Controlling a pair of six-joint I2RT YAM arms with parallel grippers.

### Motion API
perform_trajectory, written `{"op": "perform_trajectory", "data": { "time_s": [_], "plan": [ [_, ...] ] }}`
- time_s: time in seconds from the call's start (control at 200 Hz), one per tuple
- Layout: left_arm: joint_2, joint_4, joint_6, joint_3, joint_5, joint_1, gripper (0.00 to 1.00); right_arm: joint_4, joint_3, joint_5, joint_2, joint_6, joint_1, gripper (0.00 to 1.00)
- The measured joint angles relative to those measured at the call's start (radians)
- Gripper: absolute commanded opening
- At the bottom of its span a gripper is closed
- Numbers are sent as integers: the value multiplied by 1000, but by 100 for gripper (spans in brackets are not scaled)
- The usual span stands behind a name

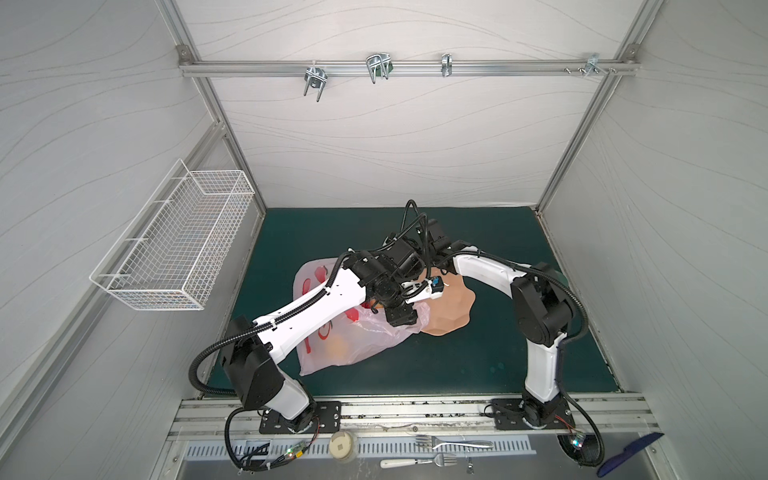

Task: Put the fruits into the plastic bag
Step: 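Grasp the bag handle with the right gripper while the left gripper lifts the bag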

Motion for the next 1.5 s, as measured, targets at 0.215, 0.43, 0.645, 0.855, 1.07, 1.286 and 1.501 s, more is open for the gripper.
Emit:
{"op": "perform_trajectory", "data": {
  "time_s": [0.215, 0.43, 0.645, 0.855, 1.07, 1.286, 1.501],
  "plan": [
    [-31, 4, -14, -12, 31, -3, 0, -33, 30, -2, 9, 15, 0, 0],
    [-204, 48, -118, -62, -9, 14, 0, -45, 78, 3, 9, 106, 0, 0],
    [-400, 80, -229, -70, -119, 158, 0, -75, 248, -6, 9, 271, -5, 0],
    [-465, 106, -274, -27, -142, 407, 0, -116, 446, -4, 14, 503, -38, 0],
    [-385, 158, -268, 150, -103, 578, 0, -203, 658, 4, 61, 679, -94, 0],
    [-300, 252, -270, 266, -67, 655, 0, -238, 700, 40, 60, 736, -142, 0],
    [-195, 361, -287, 336, -28, 662, 0, -265, 691, 88, 36, 766, -188, 0]
  ]
}}
